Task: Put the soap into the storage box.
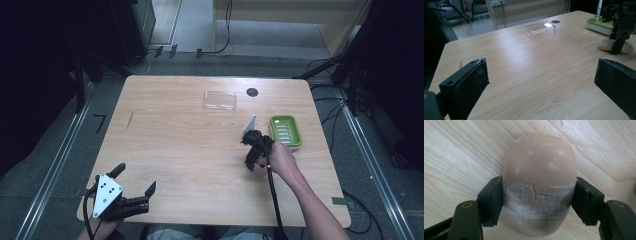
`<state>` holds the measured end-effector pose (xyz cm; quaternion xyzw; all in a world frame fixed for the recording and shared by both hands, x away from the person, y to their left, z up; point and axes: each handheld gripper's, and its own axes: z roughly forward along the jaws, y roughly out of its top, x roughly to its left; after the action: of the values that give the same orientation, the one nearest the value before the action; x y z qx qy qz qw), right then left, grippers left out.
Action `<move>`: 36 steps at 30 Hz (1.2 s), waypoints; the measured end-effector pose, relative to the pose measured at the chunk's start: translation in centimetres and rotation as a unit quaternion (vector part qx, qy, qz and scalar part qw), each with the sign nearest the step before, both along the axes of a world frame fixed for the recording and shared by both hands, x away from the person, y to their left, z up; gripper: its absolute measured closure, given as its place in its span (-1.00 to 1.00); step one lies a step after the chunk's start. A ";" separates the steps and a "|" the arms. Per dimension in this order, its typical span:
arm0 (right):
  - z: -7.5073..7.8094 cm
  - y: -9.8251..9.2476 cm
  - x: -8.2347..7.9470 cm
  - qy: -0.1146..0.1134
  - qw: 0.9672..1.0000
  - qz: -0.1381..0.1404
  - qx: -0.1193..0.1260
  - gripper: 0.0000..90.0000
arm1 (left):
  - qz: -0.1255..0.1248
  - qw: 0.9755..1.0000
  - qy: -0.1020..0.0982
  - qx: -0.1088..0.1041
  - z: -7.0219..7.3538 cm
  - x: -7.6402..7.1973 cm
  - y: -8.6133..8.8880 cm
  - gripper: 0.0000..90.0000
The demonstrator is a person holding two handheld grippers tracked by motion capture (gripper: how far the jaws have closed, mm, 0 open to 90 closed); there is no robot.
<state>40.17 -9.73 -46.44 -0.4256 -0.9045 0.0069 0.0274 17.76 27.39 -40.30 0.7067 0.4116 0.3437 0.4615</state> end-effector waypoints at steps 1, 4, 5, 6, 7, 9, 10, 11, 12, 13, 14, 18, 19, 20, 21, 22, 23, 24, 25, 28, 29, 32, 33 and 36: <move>0.0 0.0 0.0 0.000 1.000 0.000 0.000 -0.27 | 0.000 1.000 0.000 0.000 0.0 0.0 0.0 -1.00; 0.0 0.0 0.0 -0.004 1.000 0.004 0.001 -0.27 | 0.000 1.000 0.000 0.000 0.0 0.0 0.0 -1.00; 0.0 0.0 0.0 -0.004 1.000 0.005 0.000 -0.27 | 0.000 1.000 0.000 0.000 0.0 0.0 0.0 -1.00; 0.0 0.0 0.0 -0.004 1.000 0.005 0.000 -0.27 | 0.000 1.000 0.000 0.000 0.0 0.0 0.0 -1.00; 0.1 0.1 0.0 -0.003 1.000 0.005 -0.001 -0.27 | 0.000 1.000 0.000 0.000 0.0 0.0 0.0 -1.00; 0.4 0.2 -0.1 -0.004 1.000 0.008 0.001 -0.27 | 0.000 1.000 0.000 0.000 0.0 0.0 0.0 -1.00; 0.7 0.3 -0.2 -0.001 1.000 0.012 -0.002 -0.27 | 0.000 1.000 0.000 0.000 0.0 0.0 0.0 -1.00; 0.8 0.4 -0.2 -0.003 1.000 0.012 0.000 -0.27 | 0.000 1.000 0.000 0.000 0.0 0.0 0.0 -1.00; 1.0 0.5 -0.3 0.000 1.000 0.018 -0.002 -0.26 | 0.000 1.000 0.000 0.000 0.0 0.0 0.0 -1.00; 1.1 0.5 -0.3 -0.001 1.000 0.020 -0.003 -0.26 | 0.000 1.000 0.000 0.000 0.0 0.0 0.0 -1.00; 1.3 0.7 -0.4 -0.001 1.000 0.018 -0.001 -0.26 | -0.001 1.000 0.000 0.000 0.0 0.0 0.0 -1.00; 1.8 0.9 -0.6 -0.002 1.000 0.027 -0.002 -0.26 | -0.001 1.000 0.000 0.000 0.0 0.0 0.0 -1.00; 2.0 0.9 -0.7 -0.003 1.000 0.030 -0.003 -0.26 | -0.001 1.000 0.000 0.001 0.0 0.0 0.0 -1.00; 2.0 0.9 -0.7 -0.004 0.999 0.035 -0.005 -0.26 | -0.001 1.000 0.000 0.000 0.0 0.0 0.0 -1.00; 2.2 1.0 -0.7 -0.002 0.999 0.034 -0.005 -0.26 | -0.001 1.000 0.000 0.000 0.0 0.0 0.0 -1.00; 2.3 0.9 -0.7 -0.003 0.999 0.040 -0.007 -0.26 | -0.001 1.000 0.000 0.000 0.0 0.0 0.0 -1.00; 2.3 0.9 -0.7 -0.003 0.999 0.040 -0.007 -0.26 | -0.001 1.000 0.000 0.000 0.0 0.0 0.0 -1.00; 2.3 0.9 -0.7 -0.002 0.999 0.039 -0.005 -0.26 | 0.000 1.000 0.000 0.000 0.0 0.0 0.0 -1.00; 2.4 0.9 -0.7 -0.003 0.999 0.036 -0.005 -0.26 | 0.000 1.000 0.000 0.000 0.0 0.0 0.0 -1.00; 2.6 0.8 -0.7 -0.002 0.999 0.035 -0.007 -0.26 | 0.000 1.000 0.000 0.000 0.0 0.0 0.1 -1.00; 2.7 0.7 -0.7 -0.002 0.999 0.036 -0.007 -0.26 | 0.001 1.000 0.000 0.000 0.0 0.0 0.1 -1.00; 3.0 0.4 -0.7 -0.001 0.999 0.037 -0.007 -0.26 | 0.001 1.000 0.000 0.001 0.0 0.0 0.1 -1.00; 3.1 0.3 -0.6 -0.001 0.999 0.036 -0.007 -0.26 | 0.001 1.000 0.000 0.002 0.0 0.0 0.0 -1.00; 3.4 0.1 -0.6 0.000 0.999 0.035 -0.009 -0.26 | 0.001 1.000 0.000 0.002 0.0 0.0 0.0 -1.00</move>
<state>39.61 -9.67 -43.04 -0.3939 -0.9187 0.0155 0.0231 17.73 27.43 -40.34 0.7073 0.4116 0.3446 0.4600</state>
